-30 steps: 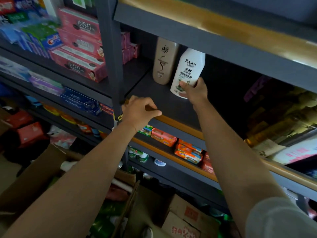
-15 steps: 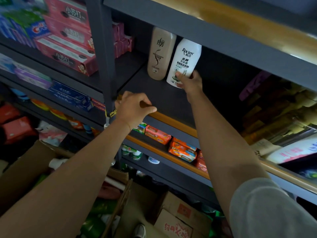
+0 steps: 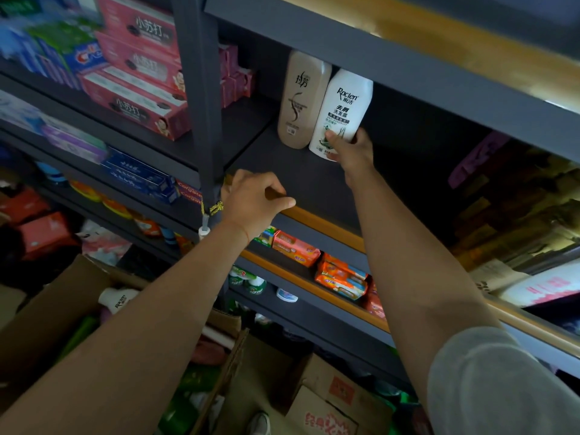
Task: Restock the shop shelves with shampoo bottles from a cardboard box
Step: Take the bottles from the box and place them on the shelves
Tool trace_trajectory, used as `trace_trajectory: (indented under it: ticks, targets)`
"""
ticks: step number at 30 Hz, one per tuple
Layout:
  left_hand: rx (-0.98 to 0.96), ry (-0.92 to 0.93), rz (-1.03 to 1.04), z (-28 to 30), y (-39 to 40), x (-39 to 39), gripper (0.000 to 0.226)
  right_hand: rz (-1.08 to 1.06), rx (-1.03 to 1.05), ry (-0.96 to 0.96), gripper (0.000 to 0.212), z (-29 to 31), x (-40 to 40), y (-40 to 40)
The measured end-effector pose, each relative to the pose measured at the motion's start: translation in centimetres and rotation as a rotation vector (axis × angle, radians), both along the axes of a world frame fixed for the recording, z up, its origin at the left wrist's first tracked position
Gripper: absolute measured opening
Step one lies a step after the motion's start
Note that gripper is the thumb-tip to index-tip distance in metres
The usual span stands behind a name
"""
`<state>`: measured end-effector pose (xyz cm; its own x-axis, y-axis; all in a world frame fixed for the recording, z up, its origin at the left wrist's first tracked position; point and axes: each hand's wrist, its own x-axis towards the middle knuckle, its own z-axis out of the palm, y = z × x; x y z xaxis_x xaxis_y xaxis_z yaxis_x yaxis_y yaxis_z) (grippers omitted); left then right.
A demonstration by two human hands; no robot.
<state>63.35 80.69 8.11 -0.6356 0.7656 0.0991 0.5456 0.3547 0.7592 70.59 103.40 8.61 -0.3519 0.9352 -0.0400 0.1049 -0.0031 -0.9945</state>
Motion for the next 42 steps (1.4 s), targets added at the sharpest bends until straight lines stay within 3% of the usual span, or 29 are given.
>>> trace_trajectory:
  ticks: [6, 11, 13, 15, 18, 19, 24, 29, 33, 42]
  targets:
    - [0.006, 0.024, -0.006, -0.2, 0.1, -0.2, 0.018, -0.003, -0.010, -0.015, 0.047, 0.0, -0.3, -0.2]
    - [0.005, 0.044, -0.033, -0.3, 0.2, -0.3, 0.016, -0.109, -0.001, -0.056, 0.084, 0.5, 0.6, -3.1]
    - [0.051, 0.059, -0.075, -0.8, 0.0, -0.4, 0.012, -0.151, 0.068, -0.031, 0.073, 1.5, 1.1, -6.2]
    - [0.241, 0.094, -0.095, -1.6, -1.6, -0.7, 0.015, -0.093, 0.106, 0.030, 0.043, 2.5, 1.6, -10.3]
    - [0.355, 0.163, 0.020, -4.6, -7.2, -1.4, 0.025, 0.207, 0.054, 0.124, 0.001, 2.4, 1.1, -17.4]
    - [0.279, 0.124, 0.076, -6.3, -9.7, -1.8, 0.024, 0.310, 0.010, 0.109, 0.009, 1.4, 0.5, -19.7]
    - [-0.287, -0.159, 0.416, -17.2, -23.8, -4.8, 0.025, 0.713, -0.324, -0.270, 0.012, -9.1, -3.6, -30.0]
    - [-0.697, -0.022, 0.548, -24.8, -36.1, -5.7, 0.024, 0.876, -0.468, -0.669, 0.007, -22.4, -6.7, -38.0]
    - [-0.759, 0.091, 0.514, -28.1, -40.5, -5.1, 0.042, 0.879, -0.341, -0.875, 0.009, -29.0, -8.0, -40.7]
    - [-0.601, 0.166, 0.554, -29.4, -42.0, -4.6, 0.030, 0.854, -0.050, -1.200, 0.054, -37.3, -9.7, -40.7]
